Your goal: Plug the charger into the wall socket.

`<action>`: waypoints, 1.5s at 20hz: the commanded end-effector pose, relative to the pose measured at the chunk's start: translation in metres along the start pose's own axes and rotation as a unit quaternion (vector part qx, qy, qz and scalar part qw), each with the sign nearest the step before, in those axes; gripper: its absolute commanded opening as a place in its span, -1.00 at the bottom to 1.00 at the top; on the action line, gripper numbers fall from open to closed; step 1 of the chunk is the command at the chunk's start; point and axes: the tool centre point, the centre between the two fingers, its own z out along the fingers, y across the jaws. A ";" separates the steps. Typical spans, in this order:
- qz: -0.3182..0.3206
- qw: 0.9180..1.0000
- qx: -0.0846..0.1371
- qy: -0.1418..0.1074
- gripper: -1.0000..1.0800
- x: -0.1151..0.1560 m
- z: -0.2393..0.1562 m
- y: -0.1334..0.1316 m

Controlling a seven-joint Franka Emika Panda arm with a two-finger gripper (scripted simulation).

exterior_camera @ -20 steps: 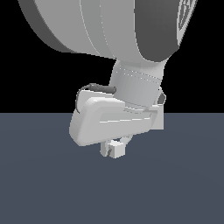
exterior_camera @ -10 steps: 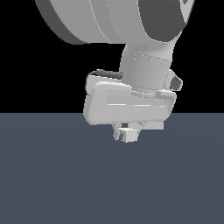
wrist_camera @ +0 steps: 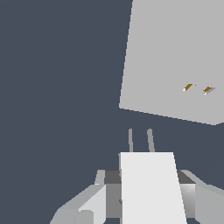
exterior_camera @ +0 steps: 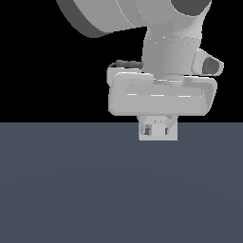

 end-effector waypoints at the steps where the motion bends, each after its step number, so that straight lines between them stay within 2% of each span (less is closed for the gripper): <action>1: 0.029 1.000 -0.012 0.000 -1.00 0.001 -0.007 0.007; 12: 0.088 0.995 -0.037 -0.003 -1.00 -0.001 -0.020 0.022; 24: 0.091 0.995 -0.039 -0.004 -1.00 -0.001 -0.020 0.023; 30: 0.091 0.995 -0.040 -0.004 -1.00 0.011 -0.015 0.025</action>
